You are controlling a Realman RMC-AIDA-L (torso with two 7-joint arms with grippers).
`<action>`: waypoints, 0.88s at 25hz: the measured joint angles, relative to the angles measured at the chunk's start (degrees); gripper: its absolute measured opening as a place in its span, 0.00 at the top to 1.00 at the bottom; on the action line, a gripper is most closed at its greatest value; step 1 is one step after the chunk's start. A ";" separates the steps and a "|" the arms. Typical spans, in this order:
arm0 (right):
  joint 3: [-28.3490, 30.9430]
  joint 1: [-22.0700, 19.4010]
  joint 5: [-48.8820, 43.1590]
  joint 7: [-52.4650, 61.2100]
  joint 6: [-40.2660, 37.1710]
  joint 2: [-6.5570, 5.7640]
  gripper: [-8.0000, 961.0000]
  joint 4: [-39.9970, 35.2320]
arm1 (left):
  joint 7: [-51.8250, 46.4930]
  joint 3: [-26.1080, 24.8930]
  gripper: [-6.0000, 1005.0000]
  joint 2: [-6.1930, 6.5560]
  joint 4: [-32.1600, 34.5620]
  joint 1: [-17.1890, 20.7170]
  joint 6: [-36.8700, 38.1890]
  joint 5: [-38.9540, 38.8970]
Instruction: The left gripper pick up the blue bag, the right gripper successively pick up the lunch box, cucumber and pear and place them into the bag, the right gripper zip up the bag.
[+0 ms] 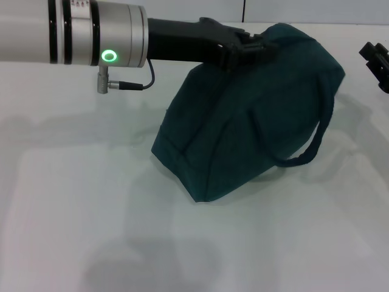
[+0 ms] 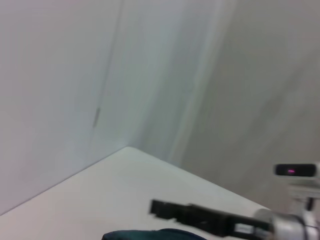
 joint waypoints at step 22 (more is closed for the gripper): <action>-0.43 -9.01 -16.39 -15.59 -28.34 -3.26 0.11 0.24 | 23.83 -5.00 0.31 0.10 5.40 21.04 6.31 -14.26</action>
